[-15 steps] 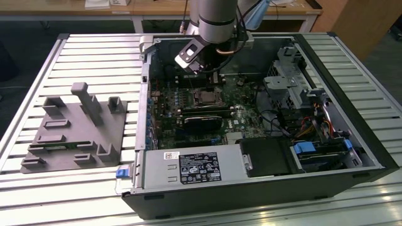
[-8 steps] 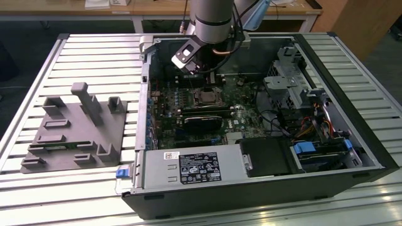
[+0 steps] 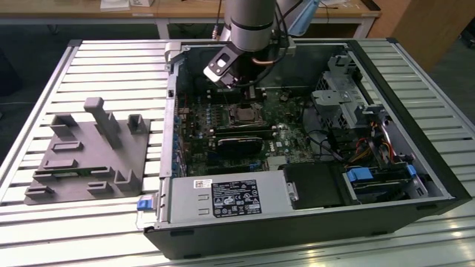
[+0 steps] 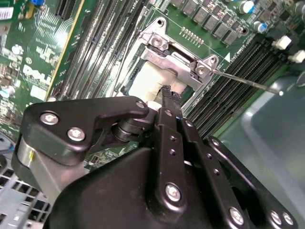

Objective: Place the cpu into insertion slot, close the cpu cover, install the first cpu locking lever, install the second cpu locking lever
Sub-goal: 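Close the cpu cover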

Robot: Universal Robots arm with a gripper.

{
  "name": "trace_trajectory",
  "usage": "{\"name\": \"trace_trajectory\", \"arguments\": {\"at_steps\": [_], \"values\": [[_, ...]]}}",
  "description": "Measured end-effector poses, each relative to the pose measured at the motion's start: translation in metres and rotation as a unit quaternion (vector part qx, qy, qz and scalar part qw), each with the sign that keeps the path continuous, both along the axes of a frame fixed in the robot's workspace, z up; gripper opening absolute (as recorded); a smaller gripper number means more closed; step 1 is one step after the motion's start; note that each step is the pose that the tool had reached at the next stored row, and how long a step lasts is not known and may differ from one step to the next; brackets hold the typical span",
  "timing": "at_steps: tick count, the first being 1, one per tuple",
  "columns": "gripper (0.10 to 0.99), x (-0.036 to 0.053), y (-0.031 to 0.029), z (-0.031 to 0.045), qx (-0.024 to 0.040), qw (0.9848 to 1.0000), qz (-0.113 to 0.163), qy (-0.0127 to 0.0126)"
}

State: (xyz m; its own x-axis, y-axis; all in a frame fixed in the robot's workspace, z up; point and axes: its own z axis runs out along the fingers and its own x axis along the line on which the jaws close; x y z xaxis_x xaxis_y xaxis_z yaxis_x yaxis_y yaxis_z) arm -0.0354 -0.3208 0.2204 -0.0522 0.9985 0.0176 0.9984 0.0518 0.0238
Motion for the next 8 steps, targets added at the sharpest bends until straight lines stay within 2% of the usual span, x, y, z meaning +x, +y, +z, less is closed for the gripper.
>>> {"name": "trace_trajectory", "arguments": {"at_steps": [4,8], "values": [[0.106,0.0000,0.0000,0.0000,0.0000,0.9993,0.037,0.0000],[0.106,0.0000,0.0000,-0.0001,0.0000,0.9974,0.072,0.0000]]}}
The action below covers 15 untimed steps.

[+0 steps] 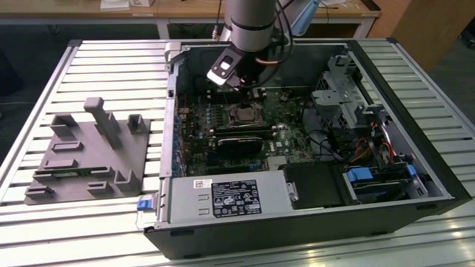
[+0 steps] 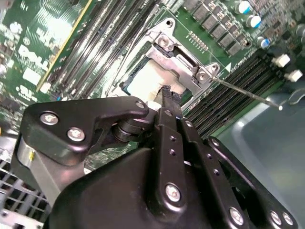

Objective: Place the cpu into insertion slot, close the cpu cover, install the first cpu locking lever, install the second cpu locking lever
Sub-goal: 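Close the cpu cover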

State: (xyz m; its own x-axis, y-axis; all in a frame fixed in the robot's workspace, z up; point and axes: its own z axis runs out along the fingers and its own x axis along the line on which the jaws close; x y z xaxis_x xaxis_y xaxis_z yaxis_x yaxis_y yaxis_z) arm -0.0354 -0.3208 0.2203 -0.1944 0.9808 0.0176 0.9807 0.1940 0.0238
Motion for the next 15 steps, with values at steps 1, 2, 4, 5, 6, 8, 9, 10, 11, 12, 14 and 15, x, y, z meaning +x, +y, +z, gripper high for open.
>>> {"name": "trace_trajectory", "arguments": {"at_steps": [1,2,4,5,6,8,9,10,11,12,14,15], "values": [[0.106,0.0000,0.0000,0.0000,0.0000,1.0000,0.008,0.0000],[0.106,0.0000,0.0000,0.0000,0.0000,0.9999,0.016,0.0000],[0.106,0.0000,0.0000,0.0000,0.0000,0.9995,0.031,0.0000],[0.106,0.0000,0.0000,0.0000,0.0000,0.9992,0.039,0.0000],[0.106,0.0000,0.0000,0.0000,0.0000,0.9989,0.046,0.0000],[0.106,0.0000,0.0000,0.0000,0.0000,0.9981,0.061,0.0000],[0.106,0.0000,0.0000,0.0000,0.0000,0.9976,0.069,0.0000],[0.106,0.0000,0.0000,0.0000,0.0000,0.9971,0.077,0.0000],[0.106,0.0000,0.0000,0.0000,0.0000,0.9964,0.085,0.0000],[0.106,0.0000,0.0000,0.0000,0.0000,0.9957,0.093,0.0000],[0.106,0.0000,0.0000,0.0000,0.0000,0.9942,0.108,0.0000],[0.106,0.0000,0.0000,0.0000,0.0000,0.9933,0.115,0.0000]]}}
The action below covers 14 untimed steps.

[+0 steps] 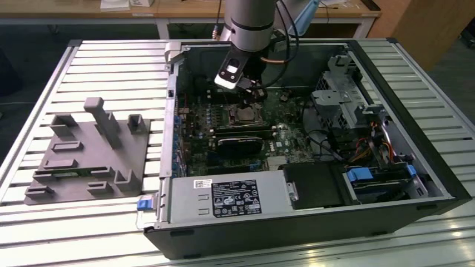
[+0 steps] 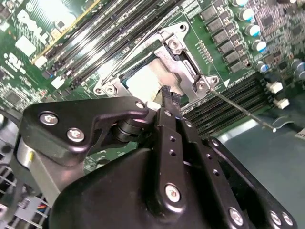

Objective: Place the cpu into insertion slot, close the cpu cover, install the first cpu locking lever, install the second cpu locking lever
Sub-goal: 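Close the cpu cover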

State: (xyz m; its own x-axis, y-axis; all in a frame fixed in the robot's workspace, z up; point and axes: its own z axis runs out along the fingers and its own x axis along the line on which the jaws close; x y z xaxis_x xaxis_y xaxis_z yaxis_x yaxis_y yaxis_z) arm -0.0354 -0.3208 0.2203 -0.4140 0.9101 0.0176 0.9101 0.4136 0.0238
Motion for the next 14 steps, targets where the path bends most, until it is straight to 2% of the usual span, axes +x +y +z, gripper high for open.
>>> {"name": "trace_trajectory", "arguments": {"at_steps": [7,11,14], "values": [[0.106,0.0000,0.0000,0.0000,0.0000,0.9987,0.050,0.0000],[0.106,0.0000,0.0000,0.0000,0.0000,0.9969,0.079,0.0000],[0.106,0.0000,0.0000,0.0000,0.0000,0.9948,0.102,0.0000]]}}
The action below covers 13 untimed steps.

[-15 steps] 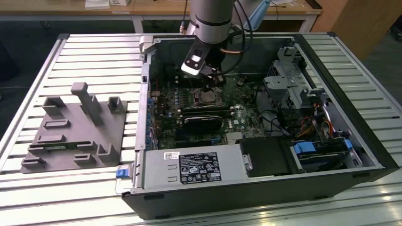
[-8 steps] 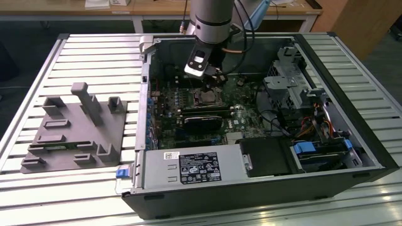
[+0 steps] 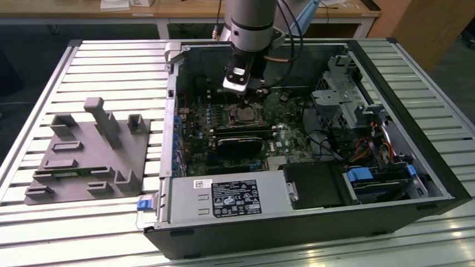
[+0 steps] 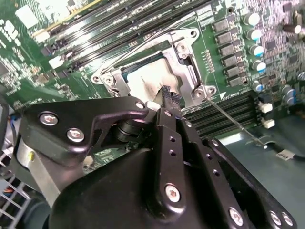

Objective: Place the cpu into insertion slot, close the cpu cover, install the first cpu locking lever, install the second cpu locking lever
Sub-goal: 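Close the cpu cover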

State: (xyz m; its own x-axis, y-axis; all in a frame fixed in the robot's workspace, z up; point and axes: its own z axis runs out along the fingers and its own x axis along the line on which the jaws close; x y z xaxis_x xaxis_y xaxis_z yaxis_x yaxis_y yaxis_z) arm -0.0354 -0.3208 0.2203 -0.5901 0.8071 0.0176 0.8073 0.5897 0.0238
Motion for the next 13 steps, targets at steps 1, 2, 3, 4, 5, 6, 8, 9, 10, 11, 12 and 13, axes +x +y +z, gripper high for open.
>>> {"name": "trace_trajectory", "arguments": {"at_steps": [1,2,3,4,5,6,8,9,10,11,12,13], "values": [[0.106,0.0000,0.0000,0.0000,0.0000,1.0000,0.007,0.0000],[0.106,0.0000,0.0000,0.0000,0.0000,0.9999,0.015,0.0000],[0.106,0.0000,0.0000,0.0000,0.0000,0.9998,0.022,0.0000],[0.106,0.0000,0.0000,0.0000,0.0000,0.9996,0.029,0.0000],[0.106,0.0000,0.0000,0.0000,0.0000,0.9993,0.036,0.0000],[0.106,0.0000,0.0000,0.0000,0.0000,0.9990,0.044,0.0000],[0.106,0.0000,0.0000,0.0000,0.0000,0.9982,0.061,0.0000],[0.106,0.0000,0.0000,0.0000,0.0000,0.9976,0.069,0.0000],[0.106,0.0000,0.0000,0.0000,0.0000,0.9969,0.078,0.0000],[0.106,0.0000,0.0000,0.0000,0.0000,0.9962,0.087,0.0000],[0.106,0.0000,0.0000,0.0000,0.0000,0.9954,0.096,0.0000],[0.106,0.0000,0.0000,-0.0001,0.0000,0.9945,0.105,0.0000]]}}
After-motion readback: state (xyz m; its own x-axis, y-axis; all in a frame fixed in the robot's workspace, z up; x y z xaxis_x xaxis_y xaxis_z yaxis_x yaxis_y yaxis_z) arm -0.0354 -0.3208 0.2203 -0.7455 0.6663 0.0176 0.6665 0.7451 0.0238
